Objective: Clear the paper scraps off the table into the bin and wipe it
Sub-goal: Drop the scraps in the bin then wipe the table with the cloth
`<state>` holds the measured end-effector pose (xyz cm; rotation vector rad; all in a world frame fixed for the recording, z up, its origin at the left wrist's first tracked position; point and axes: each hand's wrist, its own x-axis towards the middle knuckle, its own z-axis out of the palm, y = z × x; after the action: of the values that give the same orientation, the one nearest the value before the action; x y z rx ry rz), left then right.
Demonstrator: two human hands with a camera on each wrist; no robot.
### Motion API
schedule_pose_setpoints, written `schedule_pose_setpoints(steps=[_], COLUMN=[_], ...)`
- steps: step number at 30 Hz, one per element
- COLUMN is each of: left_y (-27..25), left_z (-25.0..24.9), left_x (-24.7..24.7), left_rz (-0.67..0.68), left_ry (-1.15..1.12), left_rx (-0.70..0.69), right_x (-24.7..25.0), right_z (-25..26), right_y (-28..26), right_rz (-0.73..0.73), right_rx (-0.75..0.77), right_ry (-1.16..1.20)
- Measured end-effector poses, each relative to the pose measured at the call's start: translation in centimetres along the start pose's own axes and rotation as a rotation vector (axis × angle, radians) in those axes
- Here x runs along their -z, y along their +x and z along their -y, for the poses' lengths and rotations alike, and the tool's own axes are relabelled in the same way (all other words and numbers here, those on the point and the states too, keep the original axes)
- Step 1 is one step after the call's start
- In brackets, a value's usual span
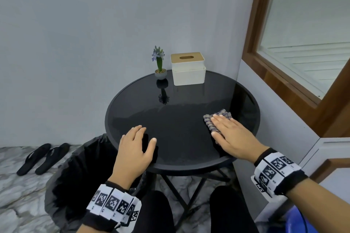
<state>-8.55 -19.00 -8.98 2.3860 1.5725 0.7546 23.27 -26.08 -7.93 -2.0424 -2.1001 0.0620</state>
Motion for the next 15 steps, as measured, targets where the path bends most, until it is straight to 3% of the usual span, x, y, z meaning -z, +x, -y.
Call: schedule_pose_setpoints(steps=[15], left_y=[1.8], left_z=[-4.1], left_x=[-1.9], left_rz=[0.028], left_ry=[-0.087], left_rx=[-0.051], right_x=[1.0], right_z=[-7.8], right_y=[5.2], right_rz=[0.007], right_rx=[-0.168], right_ry=[0.013])
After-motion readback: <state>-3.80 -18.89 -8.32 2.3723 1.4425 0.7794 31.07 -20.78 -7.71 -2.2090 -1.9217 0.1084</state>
